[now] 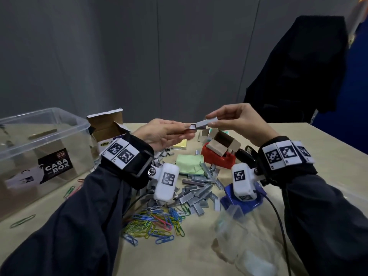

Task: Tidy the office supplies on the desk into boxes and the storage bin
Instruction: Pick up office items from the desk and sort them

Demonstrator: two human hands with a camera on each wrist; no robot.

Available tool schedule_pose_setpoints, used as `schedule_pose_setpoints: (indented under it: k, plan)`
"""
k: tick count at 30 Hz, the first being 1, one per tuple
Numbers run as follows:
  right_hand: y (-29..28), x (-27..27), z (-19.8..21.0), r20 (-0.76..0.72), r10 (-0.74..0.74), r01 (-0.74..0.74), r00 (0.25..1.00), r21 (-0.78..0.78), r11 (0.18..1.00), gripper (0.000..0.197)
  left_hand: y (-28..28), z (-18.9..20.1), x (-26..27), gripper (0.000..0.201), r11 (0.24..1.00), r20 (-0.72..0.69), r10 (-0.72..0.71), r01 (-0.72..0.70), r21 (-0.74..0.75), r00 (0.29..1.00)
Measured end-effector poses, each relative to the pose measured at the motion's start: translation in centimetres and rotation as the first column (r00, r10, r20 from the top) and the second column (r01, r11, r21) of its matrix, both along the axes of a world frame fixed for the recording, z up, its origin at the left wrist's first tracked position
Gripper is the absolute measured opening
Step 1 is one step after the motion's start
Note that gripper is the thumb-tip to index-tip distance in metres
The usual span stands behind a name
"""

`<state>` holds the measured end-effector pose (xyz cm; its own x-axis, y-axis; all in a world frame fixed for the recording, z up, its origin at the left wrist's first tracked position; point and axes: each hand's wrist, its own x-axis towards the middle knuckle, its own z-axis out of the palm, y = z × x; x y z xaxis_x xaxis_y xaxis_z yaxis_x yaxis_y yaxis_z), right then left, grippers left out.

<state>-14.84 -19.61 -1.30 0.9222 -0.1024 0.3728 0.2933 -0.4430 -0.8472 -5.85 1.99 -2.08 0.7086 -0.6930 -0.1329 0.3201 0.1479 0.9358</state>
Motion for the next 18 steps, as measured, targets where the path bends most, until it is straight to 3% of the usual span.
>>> schedule_pose_setpoints:
  k: [3, 8, 18]
  plan:
    - [-0.01, 0.17, 0.18, -0.004, -0.010, 0.009, 1.000, -0.019, 1.000, 0.021, -0.05, 0.07, 0.09, 0.042, 0.998, -0.054, -0.017, 0.014, -0.062, 0.998]
    - [-0.04, 0.19, 0.52, -0.030, -0.026, 0.023, 0.999, -0.087, 0.996, 0.021, -0.18, -0.05, -0.16, 0.034, 0.995, -0.020, -0.004, 0.002, -0.102, 1.000]
    - [0.37, 0.18, 0.81, -0.057, -0.013, 0.005, 0.998, -0.136, 0.991, 0.032, -0.66, -0.70, -0.34, 0.038, 0.974, -0.100, 0.069, -0.089, -0.210, 0.993]
